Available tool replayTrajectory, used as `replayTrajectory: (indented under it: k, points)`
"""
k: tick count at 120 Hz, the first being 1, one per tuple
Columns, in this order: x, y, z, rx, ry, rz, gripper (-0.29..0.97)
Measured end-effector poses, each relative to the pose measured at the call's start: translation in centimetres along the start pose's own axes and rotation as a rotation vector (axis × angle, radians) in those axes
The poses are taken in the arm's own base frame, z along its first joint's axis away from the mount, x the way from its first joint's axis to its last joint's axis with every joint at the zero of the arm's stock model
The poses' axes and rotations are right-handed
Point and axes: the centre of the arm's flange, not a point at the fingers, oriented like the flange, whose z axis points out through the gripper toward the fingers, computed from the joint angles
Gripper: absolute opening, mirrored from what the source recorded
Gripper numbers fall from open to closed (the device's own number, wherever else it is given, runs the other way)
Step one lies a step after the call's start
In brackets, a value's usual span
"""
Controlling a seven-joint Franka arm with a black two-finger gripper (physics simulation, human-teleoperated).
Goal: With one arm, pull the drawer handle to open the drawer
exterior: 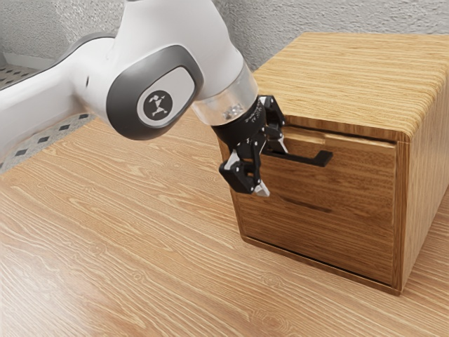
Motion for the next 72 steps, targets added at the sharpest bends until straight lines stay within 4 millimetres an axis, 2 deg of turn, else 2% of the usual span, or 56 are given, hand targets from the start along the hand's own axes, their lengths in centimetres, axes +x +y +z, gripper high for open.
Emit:
replayTrajectory:
  k: [23,49,72]
  points:
    - [-0.4,-0.3,-0.4,-0.001,-0.001,0.008,0.37]
    - [-1.6,-1.1,-0.9,-0.001,-0.006,0.032,0.08]
    - [-2.0,-3.4,-1.5,0.005,-0.002,0.053,-0.04]
